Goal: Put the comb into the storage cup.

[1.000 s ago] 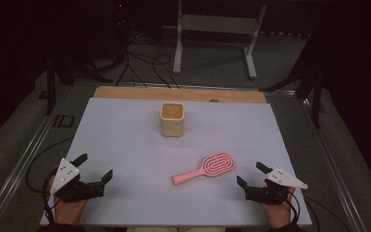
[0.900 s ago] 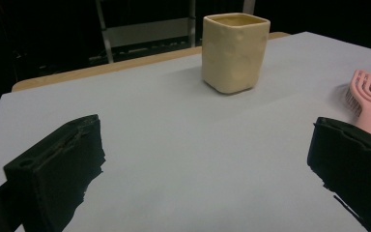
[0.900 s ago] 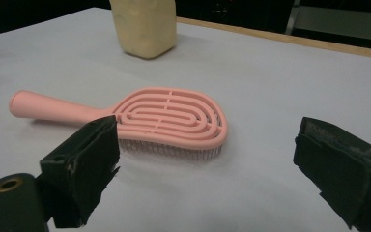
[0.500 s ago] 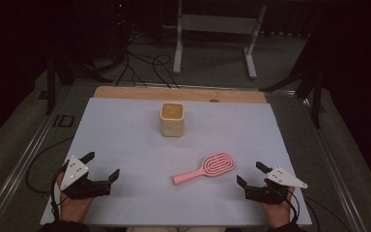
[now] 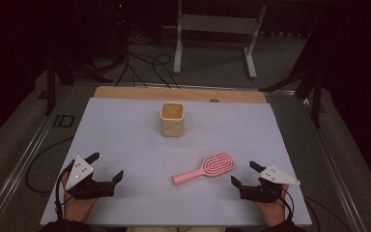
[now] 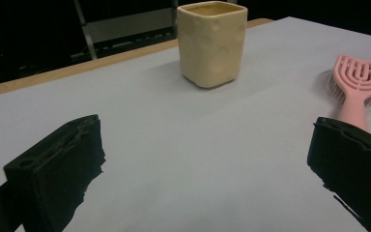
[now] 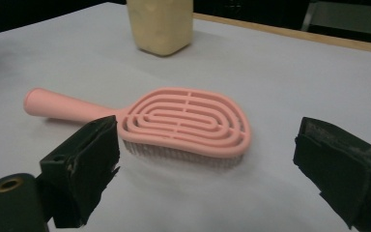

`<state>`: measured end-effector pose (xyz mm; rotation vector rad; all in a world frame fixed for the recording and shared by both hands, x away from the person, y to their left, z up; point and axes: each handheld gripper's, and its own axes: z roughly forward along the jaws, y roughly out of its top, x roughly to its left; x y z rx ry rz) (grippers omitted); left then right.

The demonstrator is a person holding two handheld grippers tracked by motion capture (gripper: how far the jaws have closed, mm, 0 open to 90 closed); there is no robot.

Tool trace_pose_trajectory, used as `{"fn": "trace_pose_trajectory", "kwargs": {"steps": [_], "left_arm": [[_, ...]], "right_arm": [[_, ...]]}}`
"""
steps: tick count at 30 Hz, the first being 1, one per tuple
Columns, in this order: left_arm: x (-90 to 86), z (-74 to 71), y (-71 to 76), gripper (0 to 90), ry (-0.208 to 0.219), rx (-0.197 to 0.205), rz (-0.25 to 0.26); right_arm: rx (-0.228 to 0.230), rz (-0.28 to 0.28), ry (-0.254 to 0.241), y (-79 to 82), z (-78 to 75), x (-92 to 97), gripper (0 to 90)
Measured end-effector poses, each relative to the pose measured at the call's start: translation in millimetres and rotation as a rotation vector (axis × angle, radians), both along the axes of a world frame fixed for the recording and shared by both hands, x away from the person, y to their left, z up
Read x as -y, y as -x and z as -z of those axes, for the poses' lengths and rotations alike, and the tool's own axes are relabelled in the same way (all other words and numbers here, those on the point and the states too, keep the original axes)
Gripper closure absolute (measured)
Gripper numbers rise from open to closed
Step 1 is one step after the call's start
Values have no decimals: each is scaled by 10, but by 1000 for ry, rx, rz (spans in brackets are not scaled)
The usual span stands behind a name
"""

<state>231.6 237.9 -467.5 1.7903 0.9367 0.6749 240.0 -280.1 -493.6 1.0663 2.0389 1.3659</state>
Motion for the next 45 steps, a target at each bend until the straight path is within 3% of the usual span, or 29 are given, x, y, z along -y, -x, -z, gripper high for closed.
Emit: {"fn": "trace_pose_trajectory", "kwargs": {"steps": [9,16,35,40,45], "left_arm": [[-14,13,-4,2,7,-2,-5],[-39,17,5,2,19,1,-10],[-24,39,15,2,18,-1,-7],[-21,43,15,2,19,-2,-7],[-19,50,18,3,15,-3,-6]], "right_arm": [[-8,-41,-18,-42,-47,-152,90],[-12,-84,5,-103,-83,-341,90],[-86,-190,-5,-348,-132,-852,140],[-109,-196,17,-417,-150,-966,227],[-178,-174,72,-500,-116,-1085,388]]}}
